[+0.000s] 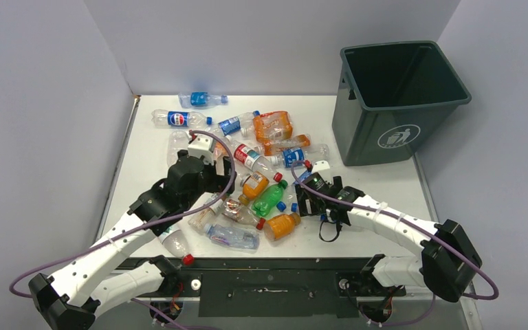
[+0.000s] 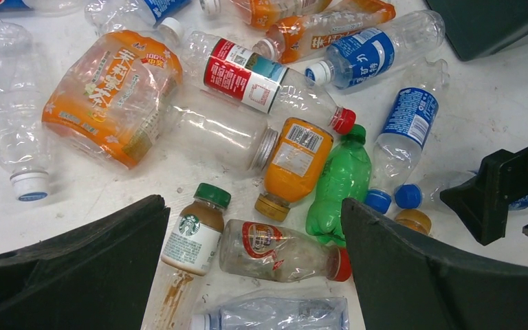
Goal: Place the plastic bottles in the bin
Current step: Pick up the plastic bottle at the center of the board.
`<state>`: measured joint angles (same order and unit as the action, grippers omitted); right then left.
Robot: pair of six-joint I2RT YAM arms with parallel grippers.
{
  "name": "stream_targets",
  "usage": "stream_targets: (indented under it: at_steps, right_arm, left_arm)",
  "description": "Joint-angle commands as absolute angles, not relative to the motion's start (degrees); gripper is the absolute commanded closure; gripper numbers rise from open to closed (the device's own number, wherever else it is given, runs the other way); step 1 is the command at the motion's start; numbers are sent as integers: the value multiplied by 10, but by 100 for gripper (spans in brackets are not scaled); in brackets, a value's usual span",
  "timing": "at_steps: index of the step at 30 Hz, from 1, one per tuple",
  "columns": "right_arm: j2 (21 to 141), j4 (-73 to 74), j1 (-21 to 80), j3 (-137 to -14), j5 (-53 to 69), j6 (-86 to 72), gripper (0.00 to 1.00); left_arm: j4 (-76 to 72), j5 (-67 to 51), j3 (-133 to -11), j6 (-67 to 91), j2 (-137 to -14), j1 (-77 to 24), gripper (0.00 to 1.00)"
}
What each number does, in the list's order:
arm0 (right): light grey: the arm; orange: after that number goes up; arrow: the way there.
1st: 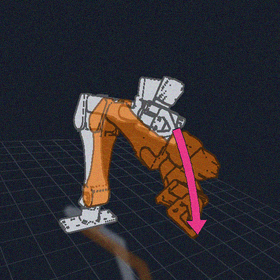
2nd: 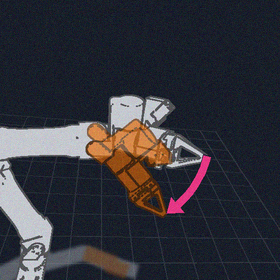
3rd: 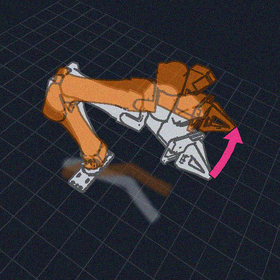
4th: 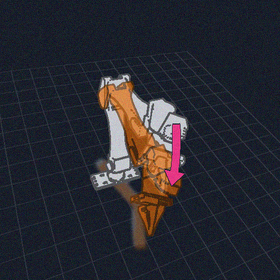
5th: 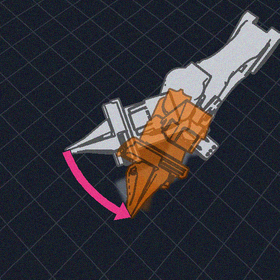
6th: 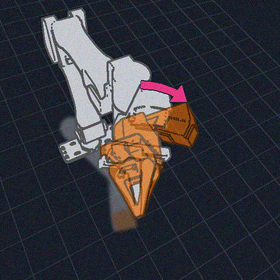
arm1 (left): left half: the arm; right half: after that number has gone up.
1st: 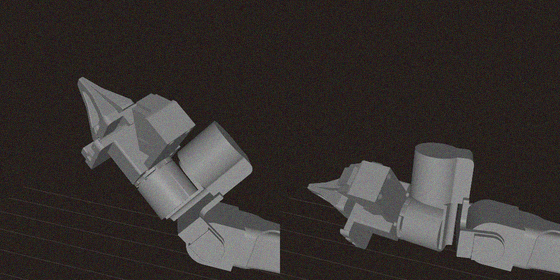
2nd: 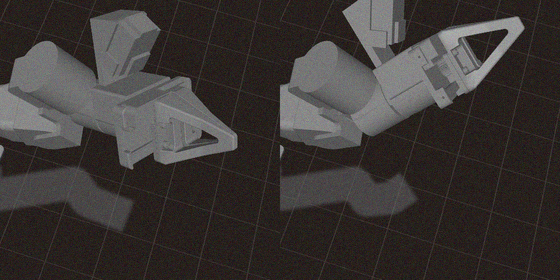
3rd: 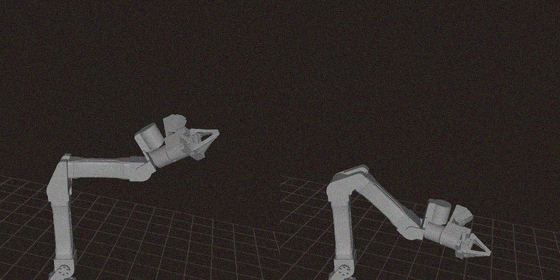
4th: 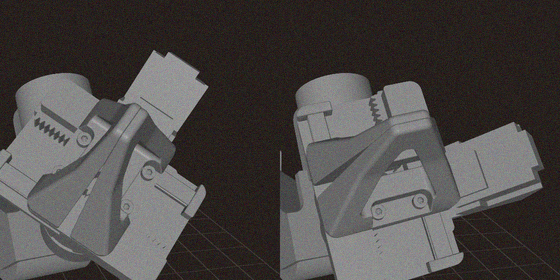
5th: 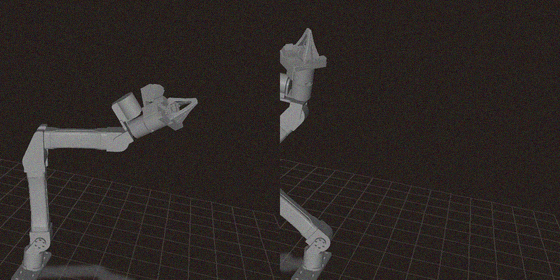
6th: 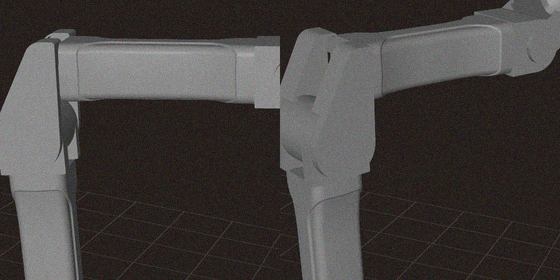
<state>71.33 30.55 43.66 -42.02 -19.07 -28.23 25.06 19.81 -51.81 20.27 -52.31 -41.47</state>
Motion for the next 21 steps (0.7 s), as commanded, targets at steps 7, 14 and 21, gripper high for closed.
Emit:
stream_targets:
  at_steps: [7,14,21]
  right_arm:
    - [662,256,439,-424,-195,-302,10]
    - [600,227,398,-424,-209,-332,10]
    - [616,66,206,-348,-20,-439,10]
  left_arm:
    - [242,197,-543,181,-510,-443,4]
    - [250,178,-549,156,-540,-463,4]
    - [269,201,-558,153,-569,-479,4]
